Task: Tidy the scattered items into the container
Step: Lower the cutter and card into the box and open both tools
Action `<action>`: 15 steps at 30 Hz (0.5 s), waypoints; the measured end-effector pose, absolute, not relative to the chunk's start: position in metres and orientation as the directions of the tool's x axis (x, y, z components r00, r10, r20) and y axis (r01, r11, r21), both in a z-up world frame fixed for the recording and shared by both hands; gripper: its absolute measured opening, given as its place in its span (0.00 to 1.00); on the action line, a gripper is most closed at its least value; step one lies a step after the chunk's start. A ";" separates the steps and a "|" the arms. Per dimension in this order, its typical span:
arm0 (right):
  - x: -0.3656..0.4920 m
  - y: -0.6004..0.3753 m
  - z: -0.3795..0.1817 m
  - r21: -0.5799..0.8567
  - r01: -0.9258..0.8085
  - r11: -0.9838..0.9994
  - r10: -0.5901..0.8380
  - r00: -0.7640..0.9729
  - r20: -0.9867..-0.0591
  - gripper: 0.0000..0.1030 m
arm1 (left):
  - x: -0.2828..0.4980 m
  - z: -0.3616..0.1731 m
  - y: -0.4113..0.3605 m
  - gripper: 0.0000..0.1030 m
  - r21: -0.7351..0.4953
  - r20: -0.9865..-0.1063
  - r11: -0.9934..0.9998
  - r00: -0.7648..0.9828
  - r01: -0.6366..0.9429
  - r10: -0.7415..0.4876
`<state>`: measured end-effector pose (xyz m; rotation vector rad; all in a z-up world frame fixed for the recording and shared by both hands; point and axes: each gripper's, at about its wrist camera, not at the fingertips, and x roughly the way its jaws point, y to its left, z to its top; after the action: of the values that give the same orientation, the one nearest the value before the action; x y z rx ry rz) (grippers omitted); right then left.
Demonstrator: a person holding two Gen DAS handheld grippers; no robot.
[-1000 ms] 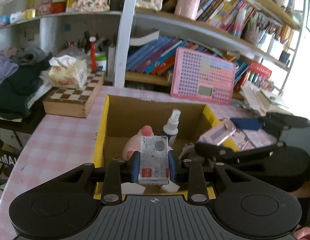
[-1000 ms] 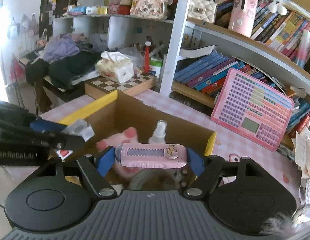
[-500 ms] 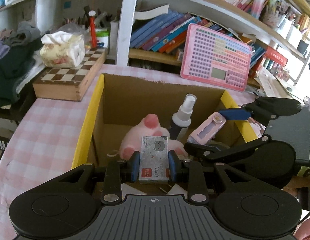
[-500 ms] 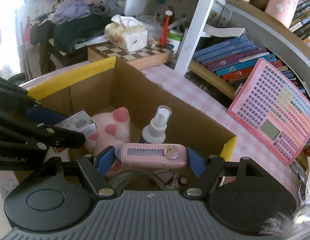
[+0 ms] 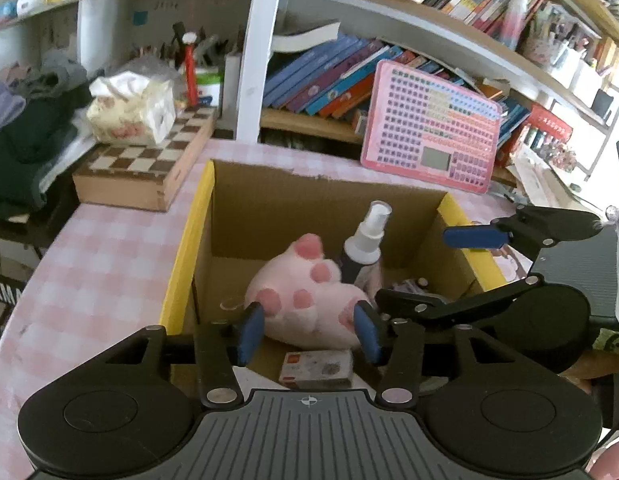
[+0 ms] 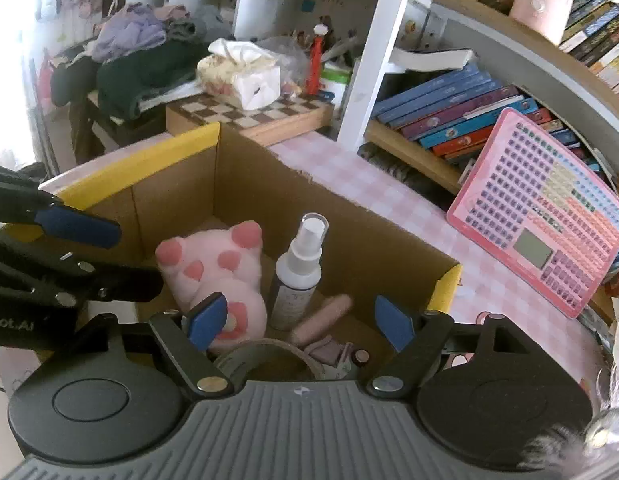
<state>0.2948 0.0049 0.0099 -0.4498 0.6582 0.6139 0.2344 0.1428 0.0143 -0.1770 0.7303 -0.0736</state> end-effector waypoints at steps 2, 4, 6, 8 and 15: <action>0.290 0.003 0.014 -0.185 -0.640 0.746 0.380 0.637 -0.671 0.78 | 0.228 0.019 0.141 0.51 -0.189 -0.642 0.982 0.755 0.015 -0.135; 0.283 0.000 0.019 -0.181 -0.626 0.758 0.378 0.649 -0.660 0.78 | 0.221 0.024 0.140 0.54 -0.189 -0.628 0.982 0.766 0.024 -0.140; 0.275 -0.003 0.025 -0.176 -0.614 0.769 0.378 0.660 -0.649 0.78 | 0.214 0.029 0.139 0.56 -0.189 -0.615 0.981 0.775 0.034 -0.146; 0.266 -0.007 0.030 -0.169 -0.598 0.784 0.377 0.674 -0.635 0.78 | 0.206 0.033 0.137 0.58 -0.188 -0.603 0.981 0.783 0.045 -0.152; 0.229 -0.021 0.046 -0.132 -0.540 0.831 0.366 0.710 -0.602 0.78 | 0.173 0.040 0.135 0.66 -0.169 -0.578 0.982 0.799 0.081 -0.165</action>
<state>0.2287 -0.0211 0.0457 -0.3109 0.5955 0.5116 0.1725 0.1350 0.0395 -0.1389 0.6316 -0.1323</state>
